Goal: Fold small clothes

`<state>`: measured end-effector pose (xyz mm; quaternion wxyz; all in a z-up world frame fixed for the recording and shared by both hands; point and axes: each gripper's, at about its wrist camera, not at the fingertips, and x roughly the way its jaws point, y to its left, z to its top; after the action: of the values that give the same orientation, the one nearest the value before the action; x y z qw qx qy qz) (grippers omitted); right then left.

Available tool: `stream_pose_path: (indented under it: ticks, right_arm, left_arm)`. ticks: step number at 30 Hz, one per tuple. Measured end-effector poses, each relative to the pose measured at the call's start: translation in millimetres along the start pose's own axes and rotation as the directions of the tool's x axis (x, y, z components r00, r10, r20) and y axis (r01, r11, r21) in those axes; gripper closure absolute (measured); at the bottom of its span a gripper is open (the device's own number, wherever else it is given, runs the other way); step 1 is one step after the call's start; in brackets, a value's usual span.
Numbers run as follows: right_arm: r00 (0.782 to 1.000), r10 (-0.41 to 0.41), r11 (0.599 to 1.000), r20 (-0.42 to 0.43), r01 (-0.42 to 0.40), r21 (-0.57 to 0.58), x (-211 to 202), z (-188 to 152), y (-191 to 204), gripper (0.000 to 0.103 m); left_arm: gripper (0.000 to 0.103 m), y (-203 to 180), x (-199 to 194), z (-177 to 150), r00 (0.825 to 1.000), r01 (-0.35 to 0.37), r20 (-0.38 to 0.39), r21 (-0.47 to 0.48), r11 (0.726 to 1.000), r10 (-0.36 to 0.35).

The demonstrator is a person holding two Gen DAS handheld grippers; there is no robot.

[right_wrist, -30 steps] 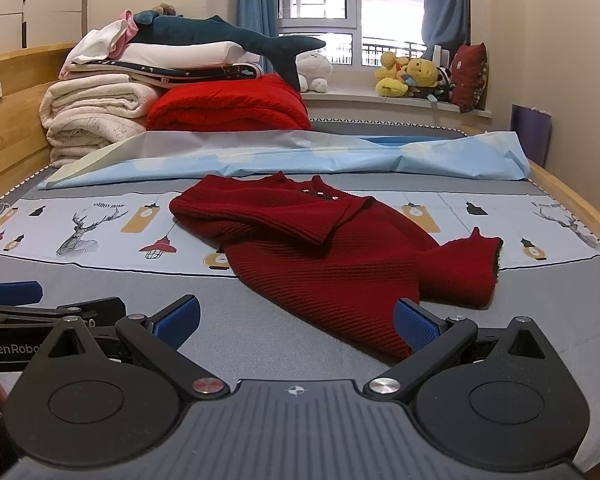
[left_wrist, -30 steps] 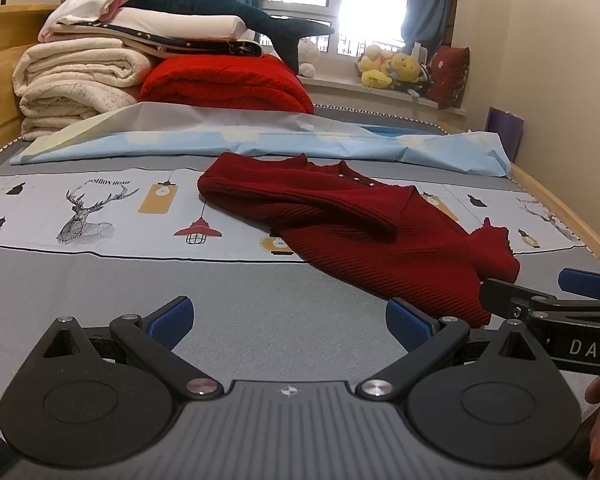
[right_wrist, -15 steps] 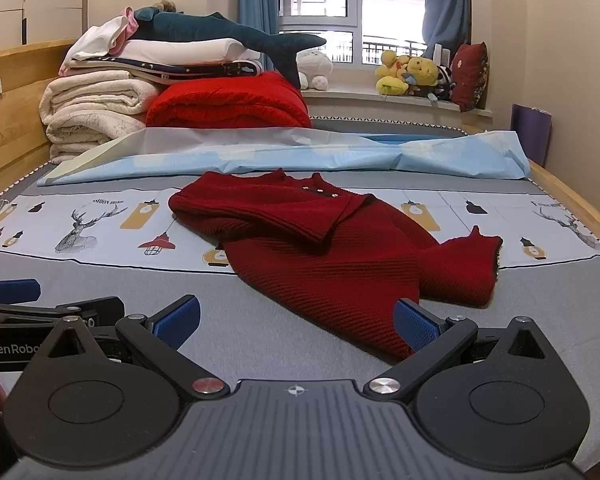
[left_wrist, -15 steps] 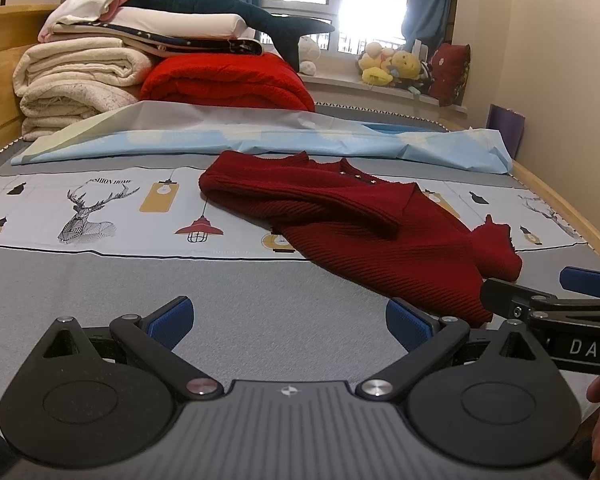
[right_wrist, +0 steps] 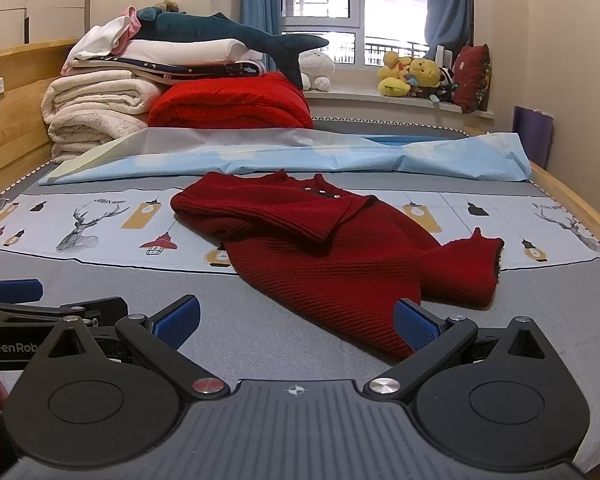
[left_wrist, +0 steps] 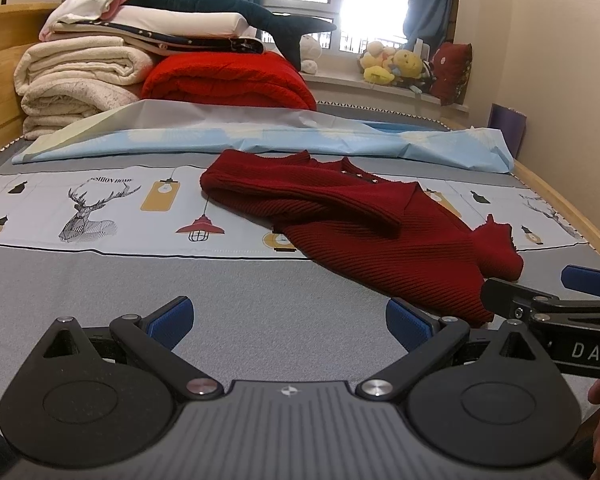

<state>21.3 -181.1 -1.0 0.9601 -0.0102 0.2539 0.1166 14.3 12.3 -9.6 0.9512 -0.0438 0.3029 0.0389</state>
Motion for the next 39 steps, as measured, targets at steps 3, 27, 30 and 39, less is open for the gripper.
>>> stream_pose_path:
  ticks: [3,27,30,39]
  right_arm:
    - [1.0,0.0,1.0,-0.001,0.0,-0.001,0.2,0.1,-0.4,0.001]
    - [0.985,-0.107,0.984,0.136,0.085,0.159,23.1,53.9,-123.0,0.011]
    - [0.985,-0.076,0.989,0.153,0.055,0.14,26.3,56.0,-129.3,0.027]
    - [0.977,-0.093,0.98,0.194,0.056,0.189,29.0,65.8,-153.4,0.038]
  left_arm:
    - [0.001,-0.3,-1.1,-0.6,1.0,-0.003,0.012,0.005,1.0,0.003]
    - [0.094,-12.6,45.4,12.0,0.995,0.094,-0.045,0.141,0.986,-0.088]
    - [0.094,-24.6,77.9,31.6,0.994,0.097,-0.061,0.095,0.991,-0.091]
    - [0.061,-46.7,211.7,90.3,0.974,0.122,-0.158,-0.243,0.962,-0.164]
